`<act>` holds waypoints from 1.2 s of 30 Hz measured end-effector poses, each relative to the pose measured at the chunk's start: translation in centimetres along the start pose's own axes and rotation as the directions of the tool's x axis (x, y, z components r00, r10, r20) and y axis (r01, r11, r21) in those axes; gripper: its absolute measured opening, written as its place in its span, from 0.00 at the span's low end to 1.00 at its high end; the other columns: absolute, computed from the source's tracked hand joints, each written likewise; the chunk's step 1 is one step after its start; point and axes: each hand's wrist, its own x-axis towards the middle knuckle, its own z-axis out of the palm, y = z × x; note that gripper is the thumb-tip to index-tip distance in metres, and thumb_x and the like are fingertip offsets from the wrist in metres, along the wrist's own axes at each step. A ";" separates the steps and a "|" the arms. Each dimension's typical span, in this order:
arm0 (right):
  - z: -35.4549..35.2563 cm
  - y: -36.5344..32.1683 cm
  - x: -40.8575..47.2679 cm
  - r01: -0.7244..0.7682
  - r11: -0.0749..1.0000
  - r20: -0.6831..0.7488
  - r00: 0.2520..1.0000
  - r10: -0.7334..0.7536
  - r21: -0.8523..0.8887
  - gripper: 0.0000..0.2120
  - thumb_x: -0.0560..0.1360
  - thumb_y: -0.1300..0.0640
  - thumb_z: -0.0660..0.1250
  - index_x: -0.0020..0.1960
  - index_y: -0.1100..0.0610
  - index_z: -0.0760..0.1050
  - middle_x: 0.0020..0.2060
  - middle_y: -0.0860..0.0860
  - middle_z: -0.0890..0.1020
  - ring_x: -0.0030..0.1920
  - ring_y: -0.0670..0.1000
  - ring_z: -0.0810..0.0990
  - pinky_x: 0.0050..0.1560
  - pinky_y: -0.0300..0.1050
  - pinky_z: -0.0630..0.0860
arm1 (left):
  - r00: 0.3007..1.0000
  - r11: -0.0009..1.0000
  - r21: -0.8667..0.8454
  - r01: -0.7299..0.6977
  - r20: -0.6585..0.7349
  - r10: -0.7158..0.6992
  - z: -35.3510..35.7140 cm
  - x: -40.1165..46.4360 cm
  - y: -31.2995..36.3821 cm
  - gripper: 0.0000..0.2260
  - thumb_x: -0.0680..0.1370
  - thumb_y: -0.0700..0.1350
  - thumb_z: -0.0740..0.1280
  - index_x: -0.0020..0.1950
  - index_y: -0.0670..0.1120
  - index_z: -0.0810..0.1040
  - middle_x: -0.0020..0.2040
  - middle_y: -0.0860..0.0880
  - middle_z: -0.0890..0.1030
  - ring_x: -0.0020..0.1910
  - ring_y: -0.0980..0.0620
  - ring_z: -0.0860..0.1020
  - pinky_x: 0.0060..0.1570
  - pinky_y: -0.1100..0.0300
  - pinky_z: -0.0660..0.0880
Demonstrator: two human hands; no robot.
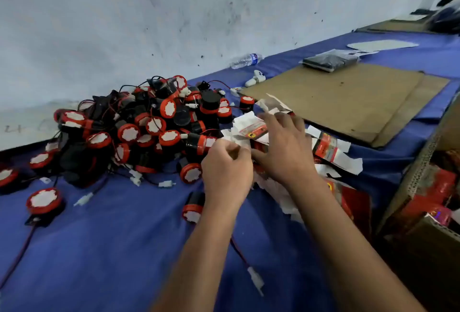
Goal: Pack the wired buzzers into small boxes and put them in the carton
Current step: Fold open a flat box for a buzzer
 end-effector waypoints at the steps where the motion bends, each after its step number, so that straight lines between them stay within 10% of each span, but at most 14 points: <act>1: 0.8 0.0 0.5 -0.015 1.000 0.089 0.996 0.014 0.009 0.35 0.75 0.44 0.72 0.78 0.49 0.63 0.76 0.52 0.67 0.77 0.60 0.61 0.71 0.66 0.66 | 0.998 0.997 -0.054 0.062 0.001 -0.062 1.0 1.2 -0.1 0.05 0.79 0.47 0.68 0.50 0.47 0.80 0.47 0.45 0.85 0.46 0.42 0.85 0.49 0.42 0.83; 8: 7.1 1.7 0.5 0.102 0.995 0.116 0.988 -0.104 0.024 0.29 0.80 0.53 0.65 0.80 0.52 0.63 0.79 0.52 0.65 0.80 0.59 0.59 0.80 0.59 0.56 | 0.985 0.971 -0.163 0.173 0.047 -0.168 2.9 5.3 -0.6 0.19 0.71 0.52 0.64 0.45 0.37 0.83 0.42 0.40 0.86 0.45 0.37 0.85 0.53 0.41 0.83; 17: 7.9 0.6 4.5 0.213 0.937 0.127 0.958 -0.256 0.278 0.24 0.83 0.53 0.58 0.77 0.57 0.68 0.76 0.56 0.71 0.77 0.58 0.66 0.76 0.54 0.63 | 0.981 0.938 -0.289 0.192 0.064 -0.181 1.1 8.7 -1.2 0.11 0.81 0.47 0.70 0.42 0.41 0.80 0.39 0.46 0.83 0.34 0.50 0.84 0.54 0.45 0.84; 24: 4.9 -5.3 3.6 0.361 0.915 -0.080 0.933 -0.352 0.183 0.22 0.85 0.54 0.55 0.78 0.49 0.66 0.78 0.52 0.68 0.79 0.56 0.63 0.77 0.67 0.57 | 0.992 0.834 -0.538 0.121 0.083 -0.090 -4.9 5.5 -1.2 0.15 0.81 0.52 0.71 0.39 0.46 0.81 0.42 0.43 0.82 0.46 0.43 0.82 0.44 0.56 0.83; 31: 5.6 -18.6 -7.5 0.541 0.572 -0.112 0.779 -0.617 0.617 0.22 0.78 0.61 0.56 0.70 0.61 0.75 0.66 0.55 0.80 0.63 0.58 0.78 0.61 0.53 0.76 | 0.975 0.779 -0.627 -0.022 -0.186 -0.123 -15.1 0.5 -5.4 0.42 0.67 0.63 0.75 0.77 0.46 0.70 0.66 0.47 0.82 0.64 0.52 0.81 0.58 0.57 0.78; 36: 9.7 -21.8 -11.5 0.521 0.456 0.110 0.563 -0.819 0.722 0.26 0.80 0.51 0.70 0.75 0.59 0.71 0.73 0.52 0.73 0.72 0.53 0.71 0.72 0.52 0.67 | 0.919 0.752 -0.658 0.047 -0.266 -0.290 -23.0 -3.9 -12.5 0.14 0.84 0.42 0.59 0.53 0.45 0.86 0.48 0.47 0.86 0.47 0.50 0.84 0.48 0.55 0.80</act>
